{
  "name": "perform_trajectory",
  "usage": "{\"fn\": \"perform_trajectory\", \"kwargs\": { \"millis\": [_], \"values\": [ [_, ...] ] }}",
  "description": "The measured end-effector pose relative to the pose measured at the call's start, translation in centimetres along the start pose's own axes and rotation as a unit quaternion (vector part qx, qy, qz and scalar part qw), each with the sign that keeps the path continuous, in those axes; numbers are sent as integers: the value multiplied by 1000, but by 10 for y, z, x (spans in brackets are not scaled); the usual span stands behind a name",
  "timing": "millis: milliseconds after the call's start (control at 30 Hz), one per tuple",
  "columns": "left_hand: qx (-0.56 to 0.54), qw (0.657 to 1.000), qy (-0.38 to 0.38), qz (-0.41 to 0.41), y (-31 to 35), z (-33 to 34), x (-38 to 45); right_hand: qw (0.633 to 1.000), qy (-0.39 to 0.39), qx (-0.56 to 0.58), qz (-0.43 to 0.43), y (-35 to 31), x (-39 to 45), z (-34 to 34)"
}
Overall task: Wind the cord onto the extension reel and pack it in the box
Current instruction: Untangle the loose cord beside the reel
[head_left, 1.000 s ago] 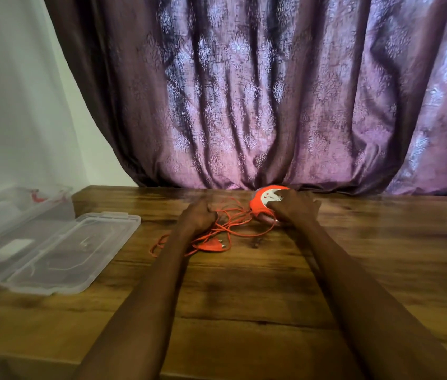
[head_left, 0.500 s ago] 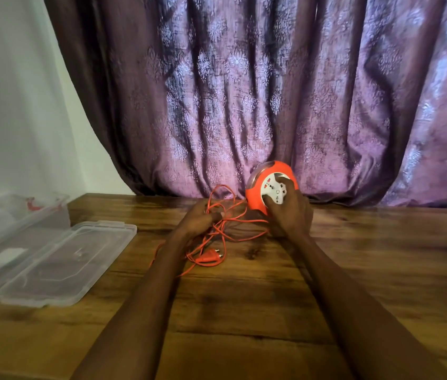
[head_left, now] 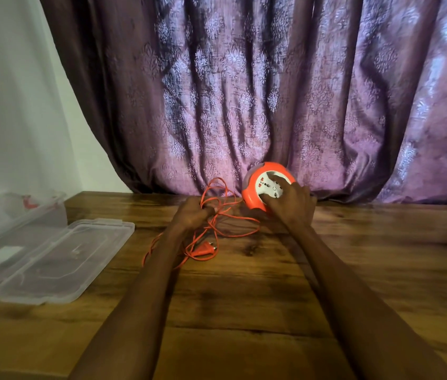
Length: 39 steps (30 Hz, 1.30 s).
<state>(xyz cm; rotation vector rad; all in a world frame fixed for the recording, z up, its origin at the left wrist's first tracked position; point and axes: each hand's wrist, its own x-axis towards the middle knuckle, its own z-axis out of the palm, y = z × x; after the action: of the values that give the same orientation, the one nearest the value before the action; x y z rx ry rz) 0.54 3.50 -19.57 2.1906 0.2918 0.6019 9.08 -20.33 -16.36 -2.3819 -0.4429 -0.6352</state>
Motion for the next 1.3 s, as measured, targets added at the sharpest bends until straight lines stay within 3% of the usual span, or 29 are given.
{"fn": "perform_trajectory", "kwargs": {
  "millis": [133,267,467,600,700,833,967,1100,1300],
  "values": [
    [-9,1000,8,15,13,-7,-9,997,-38,-71,-11,-2,5,-5],
    [-182,981,-43,-56,23,-11,-21,995,-69,-69,-2,0,7,-10],
    [-257,963,-64,-47,29,-21,-24,1000,-20,5,-2,-7,10,-22],
    [-291,955,-37,-35,31,-22,-24,1000,-21,-22,-4,-10,12,-28],
    [-266,963,-19,-25,31,-18,-24,995,-89,-50,22,-5,10,-28],
    [-256,964,-56,-52,29,-13,-29,978,-184,-68,76,-1,9,-20],
    [-259,961,-55,-85,31,-13,-34,967,-220,-78,100,2,5,-8],
    [-303,945,-71,-100,31,-18,-36,963,-226,-122,81,4,3,-1],
    [-263,958,-68,-88,25,-18,-33,935,-319,-153,2,11,19,2]
  ]
}}
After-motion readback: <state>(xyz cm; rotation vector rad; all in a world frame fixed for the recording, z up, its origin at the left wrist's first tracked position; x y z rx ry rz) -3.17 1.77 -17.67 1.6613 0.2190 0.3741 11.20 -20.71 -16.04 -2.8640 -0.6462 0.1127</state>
